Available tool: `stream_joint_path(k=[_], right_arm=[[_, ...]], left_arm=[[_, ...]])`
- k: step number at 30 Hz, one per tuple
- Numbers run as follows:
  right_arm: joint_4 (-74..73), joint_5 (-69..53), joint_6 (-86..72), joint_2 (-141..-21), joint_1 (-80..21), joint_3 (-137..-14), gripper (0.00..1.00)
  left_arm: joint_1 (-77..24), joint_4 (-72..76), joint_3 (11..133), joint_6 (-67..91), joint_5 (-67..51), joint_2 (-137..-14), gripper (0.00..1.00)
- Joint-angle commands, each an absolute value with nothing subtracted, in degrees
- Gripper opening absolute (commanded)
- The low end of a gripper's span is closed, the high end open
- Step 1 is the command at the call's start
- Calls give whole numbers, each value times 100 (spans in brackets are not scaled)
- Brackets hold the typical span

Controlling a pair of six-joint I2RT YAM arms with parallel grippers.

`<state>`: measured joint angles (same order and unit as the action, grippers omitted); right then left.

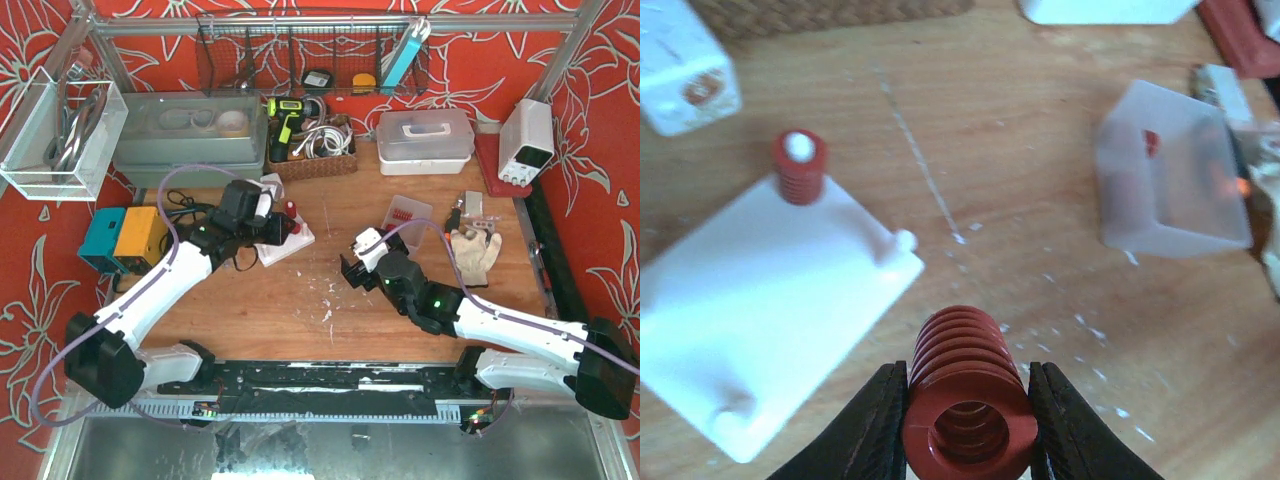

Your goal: Install the large spring

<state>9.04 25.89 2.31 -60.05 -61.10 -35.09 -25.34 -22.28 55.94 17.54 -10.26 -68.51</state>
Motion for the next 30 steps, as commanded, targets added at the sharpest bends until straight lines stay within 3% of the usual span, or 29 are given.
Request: stream_joint_path(k=[1,11,30], right_arm=[[532,3328,-598,-5914,-6015,-3585,99],[703,3921,-700,-5742,-5916,-3182,99],[879,3893,-668,-5739,-5871,-3034,99]], left_arm=[[-2265,-2716,6169,1412,-354,-7187,0],[-1784,-3624,7122,1001,553,-8084,0],[-1115,-3559,7210,880,529,-8980,0]])
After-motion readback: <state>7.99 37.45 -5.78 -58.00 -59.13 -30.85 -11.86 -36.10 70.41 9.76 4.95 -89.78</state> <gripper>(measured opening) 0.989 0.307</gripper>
